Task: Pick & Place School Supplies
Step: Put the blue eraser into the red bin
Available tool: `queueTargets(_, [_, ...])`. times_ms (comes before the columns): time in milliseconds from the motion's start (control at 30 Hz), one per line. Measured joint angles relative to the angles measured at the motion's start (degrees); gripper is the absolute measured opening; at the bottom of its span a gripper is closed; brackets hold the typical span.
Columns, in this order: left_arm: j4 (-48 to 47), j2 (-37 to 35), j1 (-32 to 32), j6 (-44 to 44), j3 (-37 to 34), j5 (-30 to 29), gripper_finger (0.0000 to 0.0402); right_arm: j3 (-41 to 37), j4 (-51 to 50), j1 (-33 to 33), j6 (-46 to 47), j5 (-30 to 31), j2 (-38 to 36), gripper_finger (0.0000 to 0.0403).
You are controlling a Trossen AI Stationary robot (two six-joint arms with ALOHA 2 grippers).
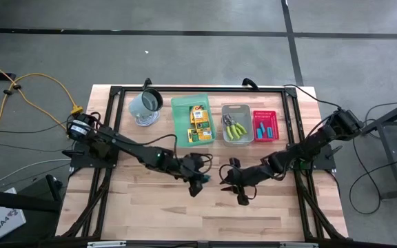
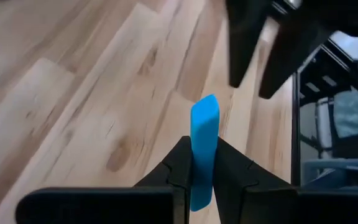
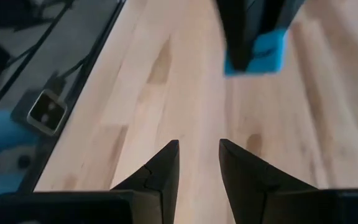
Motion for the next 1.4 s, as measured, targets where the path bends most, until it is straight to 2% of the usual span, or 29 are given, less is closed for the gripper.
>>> queueTargets(133, [1.1, 0.0, -0.9, 4.3, 0.0, 0.0, 0.0032, 0.0, 3.9, -0.2, -1.2, 2.6, 0.0, 0.0105])
queueTargets(300, [1.8, 0.0, -2.3, 7.7, 0.0, -1.3, 0.0032, 0.0, 8.1, -1.5, -2.0, 2.9, 0.0, 0.0105])
queueTargets(467, [6.5, 0.0, -3.3, 13.7, 0.0, -4.5, 0.0032, 0.0, 8.3, -2.4, -1.8, 2.9, 0.0, 0.0105])
queueTargets(600, [9.9, -0.1, -3.6, 16.8, 0.0, -4.6, 0.0032, 0.0, 8.2, -2.5, -1.8, 2.8, 0.0, 0.0105])
queueTargets(900, [13.5, -0.1, -3.9, 17.6, 0.0, -9.0, 0.0032, 0.0, 8.0, -2.5, -1.6, 1.7, 0.0, 0.0105])
queueTargets(1133, [18.8, -0.1, -4.7, 22.9, 0.0, -11.5, 0.0032, 0.0, 8.1, -2.4, -1.4, 1.7, 0.0, 0.0105])
queueTargets(1400, [20.6, -0.1, -5.1, 23.9, 0.0, -13.5, 0.0032, 0.0, 12.2, -2.4, -2.4, 1.5, 0.0, 0.0105])
